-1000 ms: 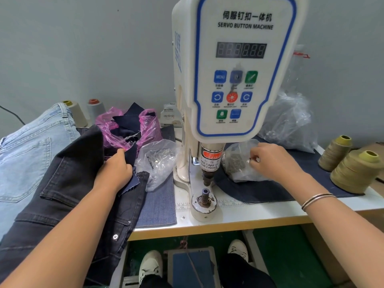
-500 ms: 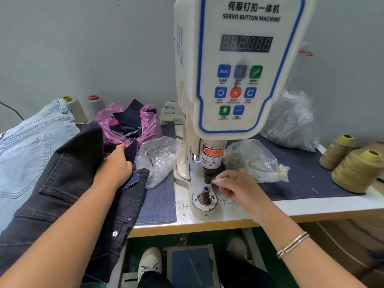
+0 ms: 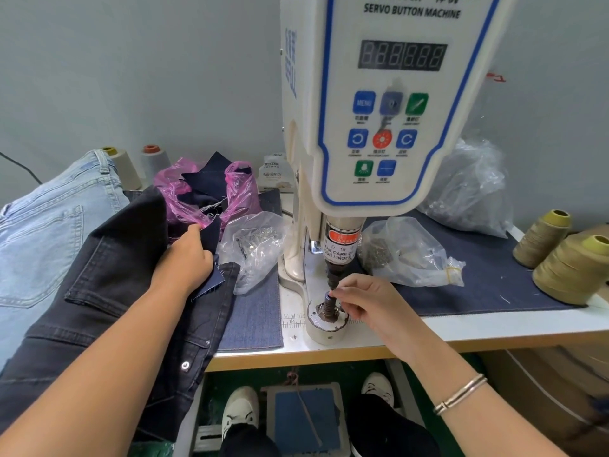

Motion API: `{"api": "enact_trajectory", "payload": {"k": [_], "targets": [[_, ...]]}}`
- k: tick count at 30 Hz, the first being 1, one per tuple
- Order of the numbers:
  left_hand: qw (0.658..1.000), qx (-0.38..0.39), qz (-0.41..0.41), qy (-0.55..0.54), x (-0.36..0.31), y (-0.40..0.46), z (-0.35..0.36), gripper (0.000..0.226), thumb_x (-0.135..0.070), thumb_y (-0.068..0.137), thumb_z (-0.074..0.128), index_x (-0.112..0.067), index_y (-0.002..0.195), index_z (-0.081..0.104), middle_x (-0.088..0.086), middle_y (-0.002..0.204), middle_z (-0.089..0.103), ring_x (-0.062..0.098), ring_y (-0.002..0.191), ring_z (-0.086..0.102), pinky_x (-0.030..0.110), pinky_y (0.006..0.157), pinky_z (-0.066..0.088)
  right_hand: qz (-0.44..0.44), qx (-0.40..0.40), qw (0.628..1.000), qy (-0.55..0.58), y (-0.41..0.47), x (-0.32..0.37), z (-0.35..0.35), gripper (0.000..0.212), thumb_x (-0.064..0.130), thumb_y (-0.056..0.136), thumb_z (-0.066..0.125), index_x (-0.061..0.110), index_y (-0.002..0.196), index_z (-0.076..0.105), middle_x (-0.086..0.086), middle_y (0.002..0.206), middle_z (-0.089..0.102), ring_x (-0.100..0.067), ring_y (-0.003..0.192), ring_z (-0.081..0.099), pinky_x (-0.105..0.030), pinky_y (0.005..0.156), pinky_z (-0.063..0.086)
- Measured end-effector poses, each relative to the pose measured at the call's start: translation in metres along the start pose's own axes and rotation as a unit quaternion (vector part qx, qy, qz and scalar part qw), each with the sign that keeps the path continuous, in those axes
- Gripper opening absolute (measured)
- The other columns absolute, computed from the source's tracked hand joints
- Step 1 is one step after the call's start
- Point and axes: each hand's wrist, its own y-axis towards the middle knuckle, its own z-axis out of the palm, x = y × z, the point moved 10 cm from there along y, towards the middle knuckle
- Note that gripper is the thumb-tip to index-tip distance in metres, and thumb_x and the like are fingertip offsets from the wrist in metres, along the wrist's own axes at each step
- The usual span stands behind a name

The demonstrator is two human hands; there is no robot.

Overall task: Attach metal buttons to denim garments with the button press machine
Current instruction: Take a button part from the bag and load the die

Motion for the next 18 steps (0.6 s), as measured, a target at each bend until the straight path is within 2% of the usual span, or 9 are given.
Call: {"api": "enact_trajectory", "payload": {"k": [8, 15, 18], "targets": [[1.000, -0.001, -0.002, 0.003, 0.0000, -0.0006, -0.0008, 0.034, -0.012, 0.083, 0.045, -0.014, 0.117, 0.040, 0.018, 0.104, 0.062, 0.030, 0.075, 0.048, 0.035, 0.062, 0.041, 0.026, -0.007, 0.999, 0.022, -0.0010, -0.0042, 0.0042, 0.036, 0.013, 0.088, 0.062, 0.028, 0.057, 0.069, 0.009, 0.047, 0.044, -0.006, 0.049, 0.034, -0.021, 0.055, 0.031], [1.000, -0.003, 0.002, 0.009, -0.0004, -0.0001, -0.0005, 0.034, -0.012, 0.084, 0.046, -0.013, 0.117, 0.040, 0.019, 0.105, 0.062, 0.030, 0.074, 0.048, 0.035, 0.061, 0.041, 0.036, -0.012, 0.998, 0.042, -0.0023, -0.0078, 0.0050, 0.034, 0.016, 0.088, 0.063, 0.028, 0.056, 0.068, 0.008, 0.048, 0.040, -0.007, 0.051, 0.033, -0.021, 0.060, 0.031], [1.000, -0.004, 0.004, 0.011, -0.0002, -0.0002, -0.0010, 0.034, -0.013, 0.084, 0.045, -0.013, 0.117, 0.040, 0.019, 0.103, 0.062, 0.031, 0.074, 0.049, 0.035, 0.061, 0.041, 0.036, -0.009, 0.997, 0.061, -0.0024, -0.0079, 0.0050, 0.029, 0.017, 0.088, 0.063, 0.026, 0.060, 0.069, 0.006, 0.050, 0.037, -0.008, 0.052, 0.031, -0.022, 0.057, 0.028]]}}
